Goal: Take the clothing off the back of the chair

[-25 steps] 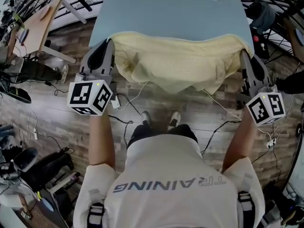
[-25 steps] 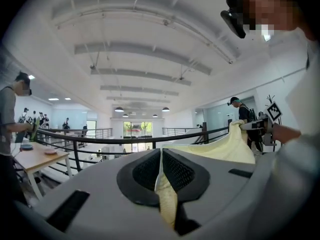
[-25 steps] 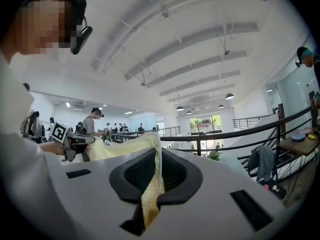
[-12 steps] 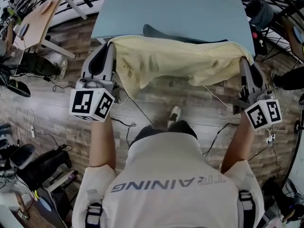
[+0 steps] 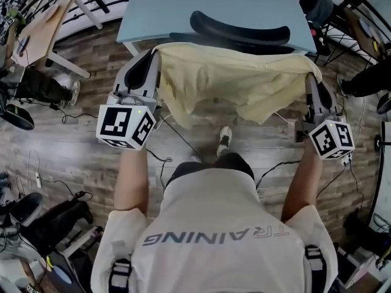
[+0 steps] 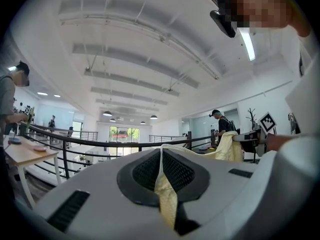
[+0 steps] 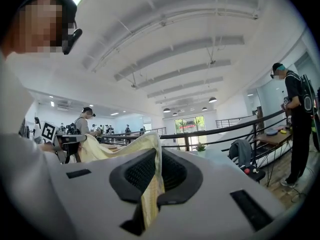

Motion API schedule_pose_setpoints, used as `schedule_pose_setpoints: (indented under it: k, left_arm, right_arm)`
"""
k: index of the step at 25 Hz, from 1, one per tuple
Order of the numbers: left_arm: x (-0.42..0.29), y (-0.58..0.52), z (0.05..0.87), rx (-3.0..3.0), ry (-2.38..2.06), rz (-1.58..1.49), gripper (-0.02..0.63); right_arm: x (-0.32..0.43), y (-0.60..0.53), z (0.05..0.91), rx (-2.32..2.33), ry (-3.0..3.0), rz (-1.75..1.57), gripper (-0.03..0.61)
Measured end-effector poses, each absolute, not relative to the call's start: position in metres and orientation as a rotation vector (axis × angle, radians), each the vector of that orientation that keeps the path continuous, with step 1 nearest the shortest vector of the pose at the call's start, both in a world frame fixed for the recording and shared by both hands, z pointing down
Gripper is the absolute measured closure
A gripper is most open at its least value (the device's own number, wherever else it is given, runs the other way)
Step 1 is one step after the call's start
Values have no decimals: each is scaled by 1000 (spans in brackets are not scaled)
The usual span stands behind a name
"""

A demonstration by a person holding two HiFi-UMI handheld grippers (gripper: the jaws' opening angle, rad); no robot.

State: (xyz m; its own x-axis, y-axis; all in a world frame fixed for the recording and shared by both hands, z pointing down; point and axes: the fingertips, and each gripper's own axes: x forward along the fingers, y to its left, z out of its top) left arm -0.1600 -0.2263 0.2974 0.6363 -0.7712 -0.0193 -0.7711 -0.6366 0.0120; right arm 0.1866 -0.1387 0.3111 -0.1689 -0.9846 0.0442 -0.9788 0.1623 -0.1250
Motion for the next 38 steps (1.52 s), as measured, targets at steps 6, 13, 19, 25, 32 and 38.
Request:
schedule_pose_setpoints:
  k: [6,13,19,25,32,38]
  left_arm:
    - [-181,-188,309,2827,-1314,9,570]
    - [-185,-167,311,2804,-1344,39,570]
    - [-180,-168,319,2769,-1377,64,570]
    - [-174,-171,319,2758,-1399,52,571]
    - [-165,-174,313,2777,-1392,36,569]
    - [-161,-178,311,2782,-1386,26,569]
  right_arm:
    - [160,-102,324,-2023,2355,-226,548]
    - [161,-79,327,-2031,2337,-229,546]
    - [163,-87,331,-2040,2355,-203,548]
    - [167,-95,334,-2010,2366,-220,548]
    - [176,-100,329,-1983,2360,-236,548]
    - [180,-99,333,-1991,2374,-247,548]
